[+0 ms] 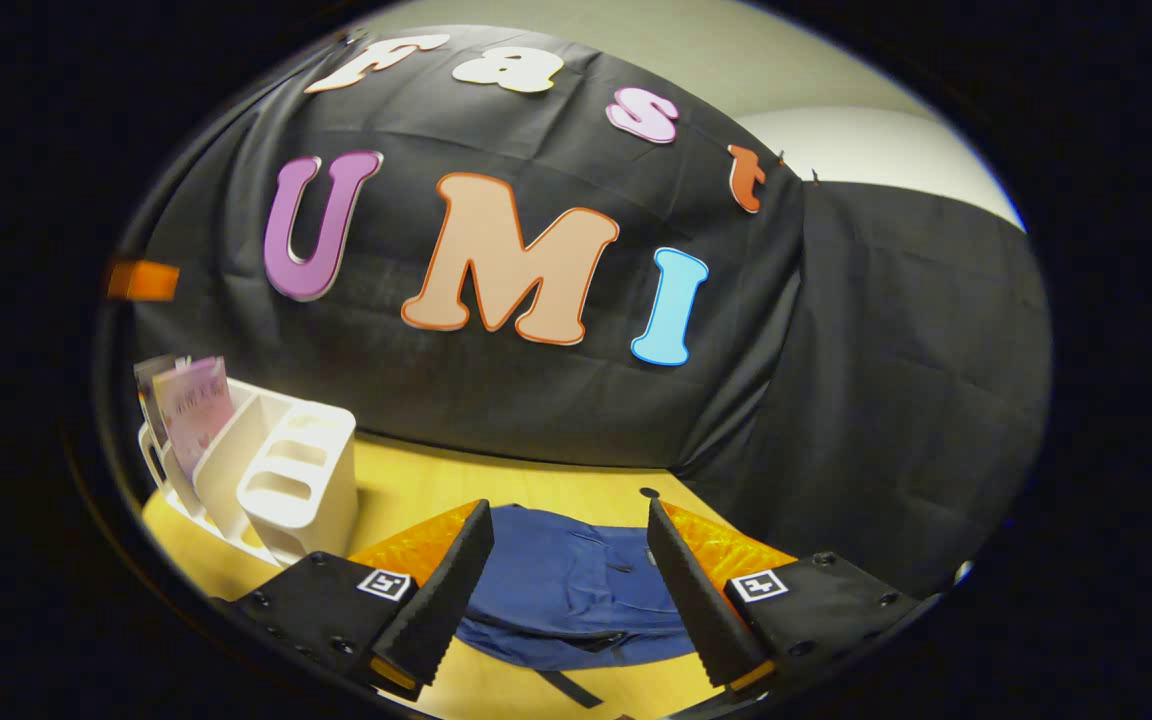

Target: Open the schoolbag, grab two books from the bookshelf and put them into the schoolbag.

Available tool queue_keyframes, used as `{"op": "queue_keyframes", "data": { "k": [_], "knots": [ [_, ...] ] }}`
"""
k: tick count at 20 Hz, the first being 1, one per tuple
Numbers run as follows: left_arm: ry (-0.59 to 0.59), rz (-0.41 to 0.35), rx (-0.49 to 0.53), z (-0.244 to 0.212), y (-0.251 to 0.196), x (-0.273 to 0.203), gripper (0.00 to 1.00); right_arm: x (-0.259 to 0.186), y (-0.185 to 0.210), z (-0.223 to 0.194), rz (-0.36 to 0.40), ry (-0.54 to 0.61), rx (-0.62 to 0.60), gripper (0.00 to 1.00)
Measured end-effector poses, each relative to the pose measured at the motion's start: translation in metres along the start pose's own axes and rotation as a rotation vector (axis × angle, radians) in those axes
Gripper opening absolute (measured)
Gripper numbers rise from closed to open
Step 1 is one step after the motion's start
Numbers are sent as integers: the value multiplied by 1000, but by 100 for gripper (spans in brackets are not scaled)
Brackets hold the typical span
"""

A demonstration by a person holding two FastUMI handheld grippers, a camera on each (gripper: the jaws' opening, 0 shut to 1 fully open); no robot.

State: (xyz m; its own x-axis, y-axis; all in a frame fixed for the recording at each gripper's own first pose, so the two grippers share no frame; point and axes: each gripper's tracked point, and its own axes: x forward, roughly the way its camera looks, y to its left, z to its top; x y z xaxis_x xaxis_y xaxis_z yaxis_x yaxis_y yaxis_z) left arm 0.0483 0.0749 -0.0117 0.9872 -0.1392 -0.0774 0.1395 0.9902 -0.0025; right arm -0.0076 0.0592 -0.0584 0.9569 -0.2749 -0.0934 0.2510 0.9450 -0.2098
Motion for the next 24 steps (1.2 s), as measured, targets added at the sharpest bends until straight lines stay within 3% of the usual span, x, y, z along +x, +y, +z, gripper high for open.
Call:
{"op": "queue_keyframes", "data": {
  "k": [4,6,7,9,10,14,15,24],
  "knots": [
    [-6,25,-18,-2,0,-3,92,5,2,-43,-39,34,-194,100],
    [-6,43,-6,-1,4,-5,96,5,6,-60,-60,25,-300,97],
    [-5,55,0,-3,7,-7,92,5,9,-70,-73,25,-348,92],
    [-2,75,10,-2,13,-8,92,8,15,-88,-82,33,-422,97],
    [-1,84,14,-1,16,-9,88,9,19,-97,-83,37,-453,97],
    [21,119,51,-4,23,-11,96,14,36,-117,-83,2,-597,97],
    [24,131,55,-5,26,-11,92,16,42,-124,-72,-8,-636,97],
    [55,209,89,-9,54,-22,89,59,65,-173,-9,34,-772,97]
  ]
}}
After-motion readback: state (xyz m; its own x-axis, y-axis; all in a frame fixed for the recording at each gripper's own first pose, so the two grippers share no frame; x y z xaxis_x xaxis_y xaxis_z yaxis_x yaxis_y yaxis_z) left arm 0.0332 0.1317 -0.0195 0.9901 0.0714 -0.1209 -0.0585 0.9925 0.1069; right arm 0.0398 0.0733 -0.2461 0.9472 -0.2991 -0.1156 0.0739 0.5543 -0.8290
